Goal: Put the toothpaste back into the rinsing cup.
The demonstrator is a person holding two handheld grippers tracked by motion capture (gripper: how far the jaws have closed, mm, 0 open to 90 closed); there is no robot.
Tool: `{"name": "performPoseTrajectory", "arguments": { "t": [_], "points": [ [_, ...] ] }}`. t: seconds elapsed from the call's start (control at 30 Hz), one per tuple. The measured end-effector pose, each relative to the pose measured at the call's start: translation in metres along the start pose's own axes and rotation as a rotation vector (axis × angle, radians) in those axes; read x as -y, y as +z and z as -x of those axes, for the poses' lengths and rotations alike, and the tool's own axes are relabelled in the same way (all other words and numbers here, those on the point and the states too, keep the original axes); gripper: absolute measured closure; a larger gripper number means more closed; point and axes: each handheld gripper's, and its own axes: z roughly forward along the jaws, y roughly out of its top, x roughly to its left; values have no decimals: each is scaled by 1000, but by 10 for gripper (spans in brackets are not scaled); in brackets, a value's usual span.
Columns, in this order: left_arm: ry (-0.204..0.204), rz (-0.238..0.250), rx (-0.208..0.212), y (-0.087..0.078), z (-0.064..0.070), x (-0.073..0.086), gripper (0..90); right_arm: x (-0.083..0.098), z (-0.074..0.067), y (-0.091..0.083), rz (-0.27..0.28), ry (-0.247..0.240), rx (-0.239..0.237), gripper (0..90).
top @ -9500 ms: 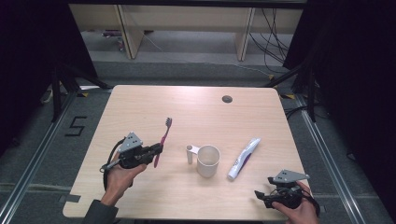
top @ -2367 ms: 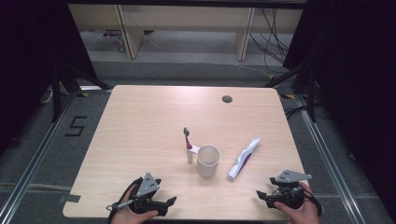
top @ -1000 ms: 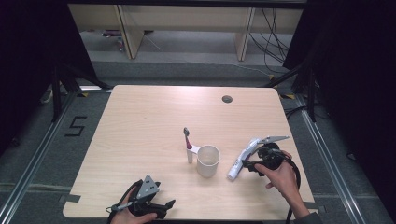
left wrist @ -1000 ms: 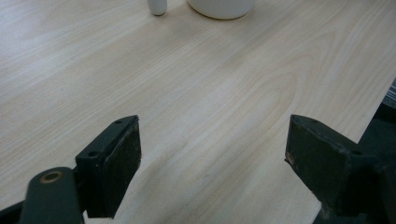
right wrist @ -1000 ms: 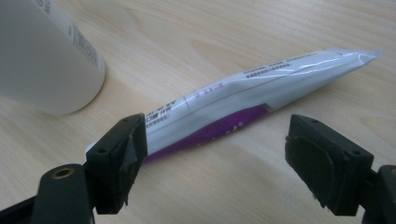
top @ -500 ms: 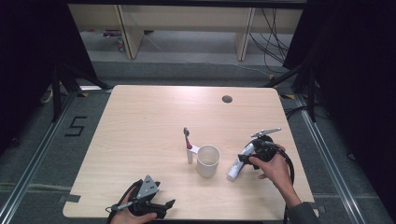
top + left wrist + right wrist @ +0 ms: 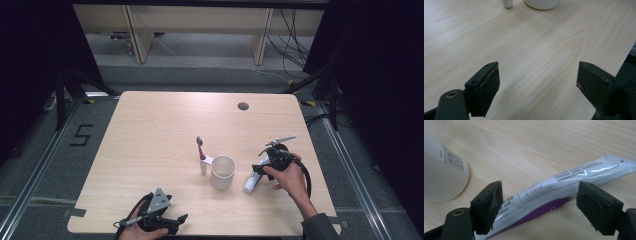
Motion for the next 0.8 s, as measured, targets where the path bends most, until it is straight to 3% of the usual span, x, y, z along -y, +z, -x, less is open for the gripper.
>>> {"name": "performPoseTrajectory", "arguments": {
  "t": [0.07,0.2,0.23,0.33,0.37,0.4,0.5,0.53,0.57,0.6,0.63,0.67,0.73,0.8],
  "points": [
    [-7,4,6,0,1,0,181,-1,1,1,-7,-11,-6,219],
    [-3,3,0,0,0,0,181,-3,-2,3,-13,16,-17,219],
    [-3,2,2,0,0,0,181,-3,0,4,3,-11,-2,219],
    [-13,9,7,1,1,0,181,-4,-3,5,-10,5,-15,218],
    [7,-6,-1,0,-1,0,181,-4,-3,5,-18,-8,-12,217],
    [-2,-1,0,0,0,0,181,-5,-5,5,-18,14,-12,218],
    [-7,4,5,0,0,0,181,-5,-3,8,-25,-6,-9,220],
    [-3,1,0,0,0,0,181,-5,-6,9,-22,15,-1,223],
    [-2,0,2,0,0,0,181,-6,-5,9,-43,13,-3,217],
    [-4,0,5,0,0,1,181,-6,-5,10,-29,6,3,217],
    [-4,0,4,0,0,0,181,-6,-8,9,-49,37,3,220],
    [6,-6,-1,0,-1,0,181,-6,-6,10,-43,6,3,221],
    [3,-6,0,1,0,0,181,-6,-8,9,-53,18,6,225],
    [-15,7,12,1,2,1,181,-5,-7,11,-44,-9,24,224]
  ]
}}
